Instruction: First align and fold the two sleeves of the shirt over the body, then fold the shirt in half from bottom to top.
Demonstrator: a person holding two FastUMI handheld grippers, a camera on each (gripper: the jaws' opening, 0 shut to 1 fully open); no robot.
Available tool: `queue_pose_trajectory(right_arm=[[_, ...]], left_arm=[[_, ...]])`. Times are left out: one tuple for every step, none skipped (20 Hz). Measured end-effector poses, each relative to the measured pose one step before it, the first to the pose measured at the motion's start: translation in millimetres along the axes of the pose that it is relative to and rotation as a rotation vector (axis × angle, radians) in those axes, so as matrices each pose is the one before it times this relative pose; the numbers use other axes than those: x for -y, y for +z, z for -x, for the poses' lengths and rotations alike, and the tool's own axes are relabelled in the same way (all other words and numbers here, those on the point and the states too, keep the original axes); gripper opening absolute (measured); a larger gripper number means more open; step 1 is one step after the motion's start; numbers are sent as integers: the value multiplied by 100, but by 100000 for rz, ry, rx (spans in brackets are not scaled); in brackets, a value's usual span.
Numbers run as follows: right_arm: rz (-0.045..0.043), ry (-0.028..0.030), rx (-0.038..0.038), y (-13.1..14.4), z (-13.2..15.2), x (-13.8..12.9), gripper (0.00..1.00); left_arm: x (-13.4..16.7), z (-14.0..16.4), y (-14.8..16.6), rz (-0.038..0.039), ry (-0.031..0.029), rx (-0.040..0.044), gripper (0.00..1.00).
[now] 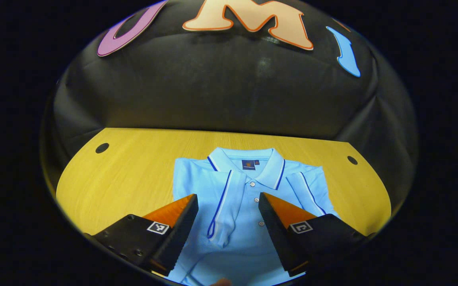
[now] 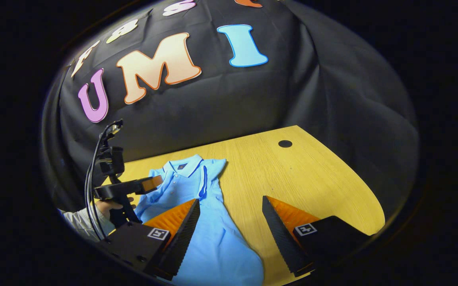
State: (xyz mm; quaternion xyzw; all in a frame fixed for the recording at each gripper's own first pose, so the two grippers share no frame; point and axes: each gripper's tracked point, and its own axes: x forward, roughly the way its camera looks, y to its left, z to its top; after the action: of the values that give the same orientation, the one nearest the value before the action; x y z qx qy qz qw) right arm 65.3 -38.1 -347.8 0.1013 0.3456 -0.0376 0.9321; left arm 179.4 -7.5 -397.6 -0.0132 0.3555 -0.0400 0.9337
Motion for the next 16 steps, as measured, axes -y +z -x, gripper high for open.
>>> queue_pose_trajectory(right_arm=[[1329, 580, 3282, 432, 534, -207, 98], [1557, 1720, 2048, 221, 629, -507, 98], [1983, 2211, 956, -153, 585, -522, 98], [2251, 1539, 61, -178, 586, -193, 98], [1573, 1457, -471, -416, 660, -94, 98], [481, 1486, -12, -182, 793, -194, 98], [-111, 1209, 857, 43, 951, -189, 98], [65, 1308, 684, -78, 982, -208, 98], [1019, 857, 343, -357, 1195, -48, 98], [1751, -118, -7, -456, 884, 270, 98], [1334, 107, -75, -521, 1010, 131, 98], [1215, 325, -78, -461, 1099, -32, 98], [1557, -417, -554, -850, 791, 213, 98], [1961, -685, -652, -789, 708, 164, 98], [1670, -505, -956, -945, 775, 5, 98], [1063, -220, -1314, -1054, 638, -207, 98]], left_arm=[[-566, 1631, 332, 85, 772, 1455, 96], [-589, 1822, 324, 208, 1194, 1655, 96], [-621, 2030, 365, 209, 1620, 1901, 96], [-428, 2062, 319, -54, 908, 2324, 96], [-311, 2146, 294, 305, 278, 2443, 96], [-25, 2109, 170, 451, -645, 2509, 95], [-325, 2071, -2, -270, 211, 1310, 95], [-733, 1877, -180, -1075, 1554, 980, 95], [-718, 1955, -189, -1732, 1660, 1115, 95], [-581, 1576, -216, -1542, 1604, 1139, 95], [-466, 1633, -399, -629, 1207, 25, 95], [-277, 1502, -783, 215, 279, -581, 95], [-220, 1485, -587, 117, 483, -489, 95], [-254, 1225, -693, -312, 231, -13, 95], [-200, 1216, -675, -1472, 81, -366, 95], [-102, 1008, -1045, -2042, -57, -753, 95]])
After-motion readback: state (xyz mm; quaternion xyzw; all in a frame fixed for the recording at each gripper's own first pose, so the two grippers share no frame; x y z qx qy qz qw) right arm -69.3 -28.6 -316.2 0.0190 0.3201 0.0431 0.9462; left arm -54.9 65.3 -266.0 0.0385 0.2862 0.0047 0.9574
